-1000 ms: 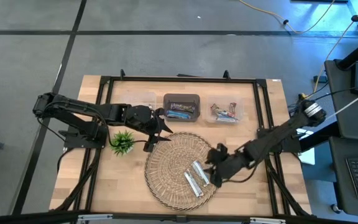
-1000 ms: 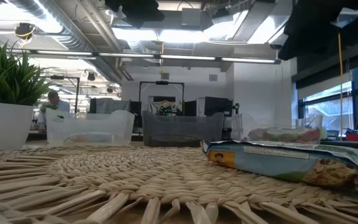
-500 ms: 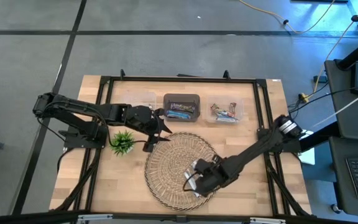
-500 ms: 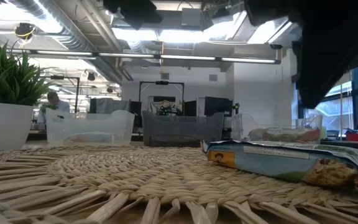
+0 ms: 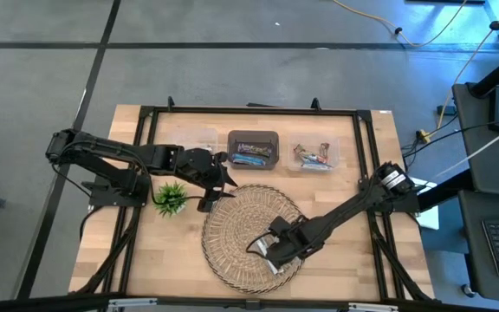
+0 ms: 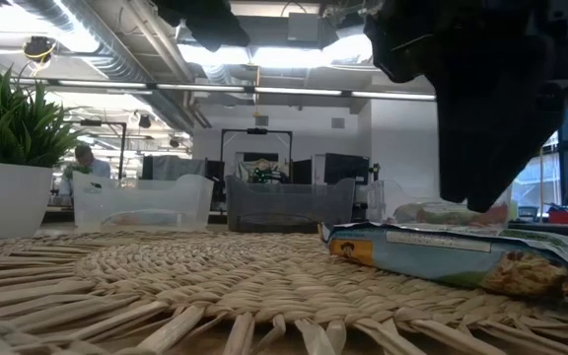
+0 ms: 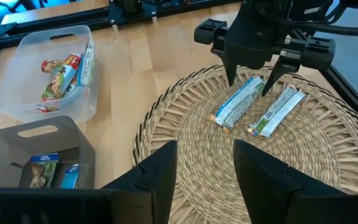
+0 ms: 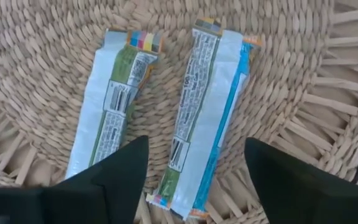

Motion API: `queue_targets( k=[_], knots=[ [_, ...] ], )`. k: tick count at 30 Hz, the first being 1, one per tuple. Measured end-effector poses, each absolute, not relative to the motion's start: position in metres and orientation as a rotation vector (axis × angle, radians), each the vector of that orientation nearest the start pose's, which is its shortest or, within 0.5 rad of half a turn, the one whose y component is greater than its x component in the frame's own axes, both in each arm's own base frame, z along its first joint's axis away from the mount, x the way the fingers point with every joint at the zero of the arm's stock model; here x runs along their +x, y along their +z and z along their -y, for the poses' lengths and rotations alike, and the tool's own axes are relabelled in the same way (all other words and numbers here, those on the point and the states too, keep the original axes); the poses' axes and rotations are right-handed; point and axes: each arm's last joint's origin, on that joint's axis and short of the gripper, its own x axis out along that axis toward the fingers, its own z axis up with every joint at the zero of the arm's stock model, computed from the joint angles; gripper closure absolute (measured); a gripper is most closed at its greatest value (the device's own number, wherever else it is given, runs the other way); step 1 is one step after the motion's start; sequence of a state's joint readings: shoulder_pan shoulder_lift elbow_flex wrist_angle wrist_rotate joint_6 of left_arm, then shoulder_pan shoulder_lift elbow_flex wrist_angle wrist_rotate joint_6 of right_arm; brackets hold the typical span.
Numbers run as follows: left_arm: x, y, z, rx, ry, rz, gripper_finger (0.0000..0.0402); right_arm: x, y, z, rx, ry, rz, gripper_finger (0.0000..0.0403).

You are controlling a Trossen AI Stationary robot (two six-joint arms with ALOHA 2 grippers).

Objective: Pick and place Granola Bars by type
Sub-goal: Put the yellow granola bar into the left transparent bin

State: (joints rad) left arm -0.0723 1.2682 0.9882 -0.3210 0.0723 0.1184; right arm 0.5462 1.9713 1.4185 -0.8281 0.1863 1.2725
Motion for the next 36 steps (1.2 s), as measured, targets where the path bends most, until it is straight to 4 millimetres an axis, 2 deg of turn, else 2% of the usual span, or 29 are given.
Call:
queue_targets(
  k=[4,9,19,30,36],
  knots=[
    [0.272,0.291,0.022,0.115,-0.175,-0.593,0.0249,0.328,0.175,-0.194,0.592,-0.536,-1.226,0.0127],
    [0.272,0.291,0.022,0.115,-0.175,-0.593,0.0252,0.329,0.168,-0.194,0.578,-0.55,-1.242,0.0141],
    [0.272,0.29,0.022,0.115,-0.176,-0.599,0.025,0.332,0.151,-0.195,0.548,-0.572,-1.273,0.0199],
    [0.272,0.29,0.022,0.115,-0.175,-0.598,0.0249,0.332,0.15,-0.195,0.534,-0.557,-1.276,0.0264],
    [0.272,0.29,0.022,0.115,-0.175,-0.598,0.0252,0.332,0.15,-0.196,0.509,-0.531,-1.279,0.0282]
  ],
)
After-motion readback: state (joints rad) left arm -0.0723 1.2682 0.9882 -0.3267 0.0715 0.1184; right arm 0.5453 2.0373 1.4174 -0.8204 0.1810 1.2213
